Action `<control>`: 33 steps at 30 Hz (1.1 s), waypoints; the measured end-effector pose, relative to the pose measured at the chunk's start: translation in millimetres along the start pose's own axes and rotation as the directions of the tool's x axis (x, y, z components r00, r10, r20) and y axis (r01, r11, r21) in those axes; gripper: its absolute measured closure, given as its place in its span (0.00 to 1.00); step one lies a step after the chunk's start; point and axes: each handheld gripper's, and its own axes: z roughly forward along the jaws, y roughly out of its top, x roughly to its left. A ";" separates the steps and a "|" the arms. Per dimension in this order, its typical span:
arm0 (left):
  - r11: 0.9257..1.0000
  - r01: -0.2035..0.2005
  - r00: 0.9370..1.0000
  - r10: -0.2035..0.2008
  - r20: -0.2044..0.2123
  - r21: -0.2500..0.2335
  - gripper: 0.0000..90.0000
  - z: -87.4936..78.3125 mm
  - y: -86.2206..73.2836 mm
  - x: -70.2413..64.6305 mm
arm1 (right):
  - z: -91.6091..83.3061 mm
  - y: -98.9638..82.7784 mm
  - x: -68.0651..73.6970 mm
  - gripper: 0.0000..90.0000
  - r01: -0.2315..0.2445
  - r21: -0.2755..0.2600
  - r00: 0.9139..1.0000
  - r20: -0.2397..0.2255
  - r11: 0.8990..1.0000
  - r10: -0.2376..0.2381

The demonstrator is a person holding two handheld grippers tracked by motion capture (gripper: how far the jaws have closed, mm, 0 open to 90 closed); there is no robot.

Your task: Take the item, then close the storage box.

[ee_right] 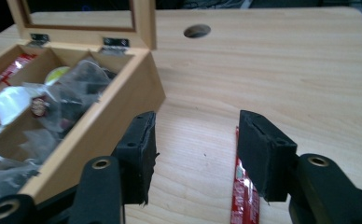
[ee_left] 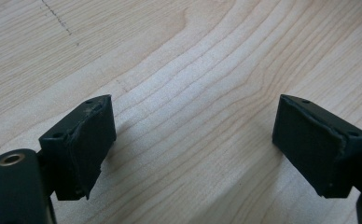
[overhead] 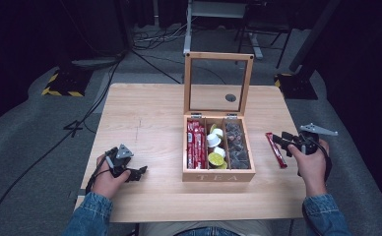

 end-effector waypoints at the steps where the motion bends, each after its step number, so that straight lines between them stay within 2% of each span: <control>1: 1.000 0.003 1.000 -0.003 -0.002 -0.002 0.15 0.4 0.1 -0.2 | -1.8 2.2 1.9 0.52 0.006 -0.009 1.000 -0.005 1.000 -0.006; 4: 1.000 0.002 1.000 -0.002 -0.006 -0.005 0.15 1.0 0.7 -0.2 | -5.6 7.4 6.0 0.51 0.011 -0.028 1.000 -0.020 1.000 -0.011; 11: 1.000 0.003 1.000 -0.003 -0.008 -0.006 0.15 1.0 0.5 -0.4 | -13.2 34.6 15.9 0.49 0.050 -0.061 0.996 -0.067 0.997 -0.054; 15: 1.000 0.003 1.000 -0.003 -0.008 -0.006 0.15 1.0 0.5 -0.4 | -11.5 53.7 19.1 0.47 0.065 -0.070 0.989 -0.126 0.995 -0.073; 21: 1.000 0.005 1.000 -0.005 -0.007 -0.007 0.15 1.1 0.4 -0.7 | -7.0 79.3 23.5 0.46 0.092 -0.072 0.987 -0.122 0.993 -0.101; 27: 1.000 0.002 1.000 -0.002 -0.004 -0.005 0.15 0.7 0.2 -0.1 | -0.3 93.0 26.2 0.45 0.085 -0.075 0.985 -0.141 0.994 -0.095; 33: 1.000 -0.006 1.000 0.006 -0.001 -0.006 0.15 0.8 0.3 0.9 | 4.9 108.7 29.8 0.41 0.112 -0.093 0.984 -0.132 0.989 -0.124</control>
